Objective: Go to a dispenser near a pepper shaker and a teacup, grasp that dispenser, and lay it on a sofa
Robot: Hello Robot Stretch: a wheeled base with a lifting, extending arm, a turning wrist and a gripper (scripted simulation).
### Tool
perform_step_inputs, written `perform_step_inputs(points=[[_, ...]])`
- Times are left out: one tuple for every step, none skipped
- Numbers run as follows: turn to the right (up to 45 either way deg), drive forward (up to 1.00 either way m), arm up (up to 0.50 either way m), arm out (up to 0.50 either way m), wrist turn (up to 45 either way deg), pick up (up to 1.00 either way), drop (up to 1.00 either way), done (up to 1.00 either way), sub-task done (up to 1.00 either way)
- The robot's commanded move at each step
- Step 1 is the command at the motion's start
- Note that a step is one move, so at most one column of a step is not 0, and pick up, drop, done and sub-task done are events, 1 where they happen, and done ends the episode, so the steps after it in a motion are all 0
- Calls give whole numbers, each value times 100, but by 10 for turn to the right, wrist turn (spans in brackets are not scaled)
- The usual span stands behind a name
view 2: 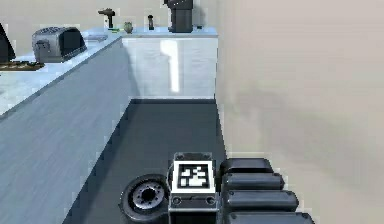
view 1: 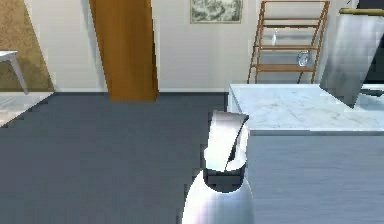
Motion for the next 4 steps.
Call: perform_step_inputs(points=[[0, 10, 0, 0, 0, 0, 0, 0, 0], [-450, 0, 0, 0, 0, 0, 0, 0, 0], [-300, 0, 0, 0, 0, 0, 0, 0, 0], [0, 100, 0, 0, 0, 0, 0, 0, 0]])
